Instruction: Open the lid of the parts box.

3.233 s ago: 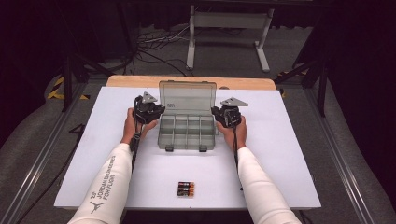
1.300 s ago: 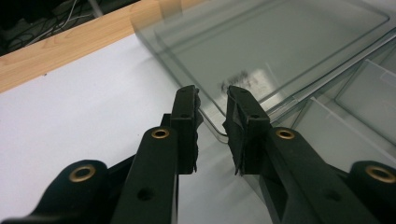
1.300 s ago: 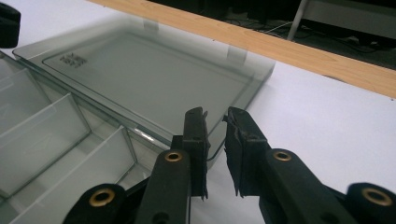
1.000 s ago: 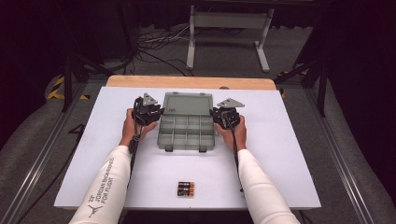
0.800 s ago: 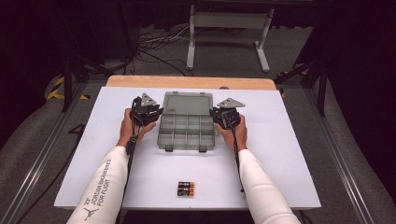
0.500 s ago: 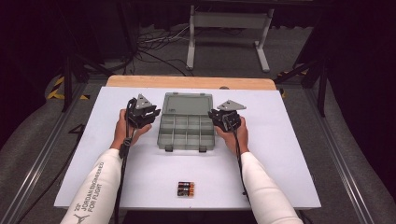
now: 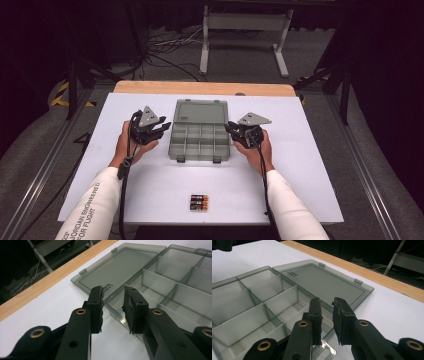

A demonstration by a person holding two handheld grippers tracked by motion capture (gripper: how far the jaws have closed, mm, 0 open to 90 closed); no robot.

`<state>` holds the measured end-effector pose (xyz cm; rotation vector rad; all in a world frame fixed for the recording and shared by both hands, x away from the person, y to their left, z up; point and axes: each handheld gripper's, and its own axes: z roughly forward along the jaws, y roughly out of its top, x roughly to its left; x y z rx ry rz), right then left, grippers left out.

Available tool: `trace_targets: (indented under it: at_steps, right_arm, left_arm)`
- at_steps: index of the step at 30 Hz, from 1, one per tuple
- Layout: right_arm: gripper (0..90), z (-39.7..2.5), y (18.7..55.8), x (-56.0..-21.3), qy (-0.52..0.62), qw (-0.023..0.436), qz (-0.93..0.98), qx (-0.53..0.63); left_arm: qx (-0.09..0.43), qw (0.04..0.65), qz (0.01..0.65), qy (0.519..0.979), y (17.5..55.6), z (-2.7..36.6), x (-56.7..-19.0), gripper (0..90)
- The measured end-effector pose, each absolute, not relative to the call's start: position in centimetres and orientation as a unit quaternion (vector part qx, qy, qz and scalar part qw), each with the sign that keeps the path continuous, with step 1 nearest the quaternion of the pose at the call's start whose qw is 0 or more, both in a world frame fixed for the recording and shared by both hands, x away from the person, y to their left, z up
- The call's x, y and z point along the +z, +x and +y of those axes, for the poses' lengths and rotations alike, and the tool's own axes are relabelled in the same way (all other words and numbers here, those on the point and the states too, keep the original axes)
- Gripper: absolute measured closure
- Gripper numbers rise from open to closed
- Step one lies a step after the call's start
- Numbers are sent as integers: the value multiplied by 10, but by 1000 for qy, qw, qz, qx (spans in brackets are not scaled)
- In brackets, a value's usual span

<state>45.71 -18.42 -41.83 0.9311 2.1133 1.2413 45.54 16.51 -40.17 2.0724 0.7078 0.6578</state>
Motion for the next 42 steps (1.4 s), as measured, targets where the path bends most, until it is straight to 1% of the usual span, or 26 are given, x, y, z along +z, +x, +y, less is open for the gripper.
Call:
trace_targets:
  at_steps: [11,16,21,27,33,38,42]
  right_arm:
    - [752,-191,437,-414,320,245,785,471]
    - [747,-192,427,-412,306,244,788,476]
    - [742,-193,416,-413,298,241,787,484]
    - [725,-195,405,-409,289,237,787,491]
    - [722,-196,395,-408,281,233,788,495]
    - [716,-194,389,-409,275,230,792,494]
    - [704,-191,381,-412,267,225,799,490]
  left_arm:
    - [266,419,255,830,432,169,-402,661]
    - [273,430,245,825,421,171,-401,659]
    - [267,442,239,823,411,172,-402,654]
    - [272,440,222,826,401,171,-403,644]
    - [266,450,227,821,388,175,-410,648]
    - [266,451,226,821,378,182,-416,633]
    - [264,441,221,829,369,190,-422,613]
